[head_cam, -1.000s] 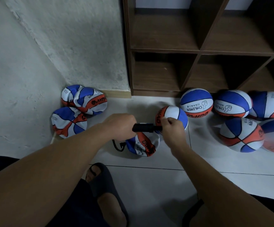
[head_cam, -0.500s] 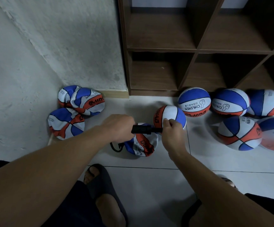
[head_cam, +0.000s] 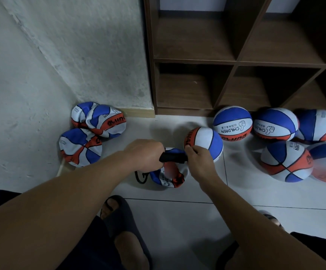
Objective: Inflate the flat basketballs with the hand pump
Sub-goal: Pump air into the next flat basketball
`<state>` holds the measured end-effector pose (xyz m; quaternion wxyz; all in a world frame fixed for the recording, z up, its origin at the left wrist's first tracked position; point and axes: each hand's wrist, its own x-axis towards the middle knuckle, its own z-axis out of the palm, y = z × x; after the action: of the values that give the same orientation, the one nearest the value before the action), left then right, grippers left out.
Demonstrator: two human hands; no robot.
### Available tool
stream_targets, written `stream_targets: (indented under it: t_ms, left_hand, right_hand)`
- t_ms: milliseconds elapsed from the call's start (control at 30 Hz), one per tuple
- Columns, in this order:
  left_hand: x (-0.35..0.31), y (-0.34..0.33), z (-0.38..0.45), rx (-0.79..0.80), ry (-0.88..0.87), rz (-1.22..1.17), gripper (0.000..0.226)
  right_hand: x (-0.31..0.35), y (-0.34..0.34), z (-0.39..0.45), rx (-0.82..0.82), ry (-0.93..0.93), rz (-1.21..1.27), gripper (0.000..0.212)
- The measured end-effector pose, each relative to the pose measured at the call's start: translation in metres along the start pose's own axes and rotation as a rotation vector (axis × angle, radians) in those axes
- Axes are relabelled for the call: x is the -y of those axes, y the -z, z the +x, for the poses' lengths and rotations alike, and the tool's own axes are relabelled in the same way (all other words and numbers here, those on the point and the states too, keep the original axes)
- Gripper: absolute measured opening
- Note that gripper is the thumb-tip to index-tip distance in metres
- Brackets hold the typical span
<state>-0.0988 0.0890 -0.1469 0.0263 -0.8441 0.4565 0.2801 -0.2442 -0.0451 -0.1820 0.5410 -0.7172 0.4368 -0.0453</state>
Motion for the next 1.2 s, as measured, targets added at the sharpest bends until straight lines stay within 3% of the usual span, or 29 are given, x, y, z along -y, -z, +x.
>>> stream_targets:
  t_ms: [233, 400, 533, 800, 1100, 1200]
  left_hand:
    - [0.018, 0.016, -0.003, -0.089, 0.065, -0.03, 0.026]
    - [0.009, 0.018, -0.003, -0.065, 0.07, 0.037, 0.024]
    - [-0.003, 0.016, -0.004, -0.057, 0.056, 0.12, 0.024]
    - [-0.011, 0.007, -0.005, -0.05, 0.019, 0.159, 0.022]
    - [-0.005, -0.001, -0.002, -0.066, -0.015, 0.102, 0.02]
    - [0.007, 0.005, -0.002, -0.071, 0.025, 0.082, 0.022]
  right_hand:
    - [-0.006, 0.059, 0.035, -0.181, -0.096, 0.136, 0.029]
    - [-0.011, 0.049, 0.031, -0.233, -0.103, 0.13, 0.028]
    - [-0.005, 0.017, 0.007, -0.195, -0.071, 0.072, 0.039]
    - [0.002, -0.012, -0.013, -0.094, -0.013, 0.089, 0.04]
    - [-0.005, 0.003, 0.0, -0.001, -0.003, -0.024, 0.042]
    - [-0.009, 0.028, 0.015, -0.061, -0.079, -0.009, 0.039]
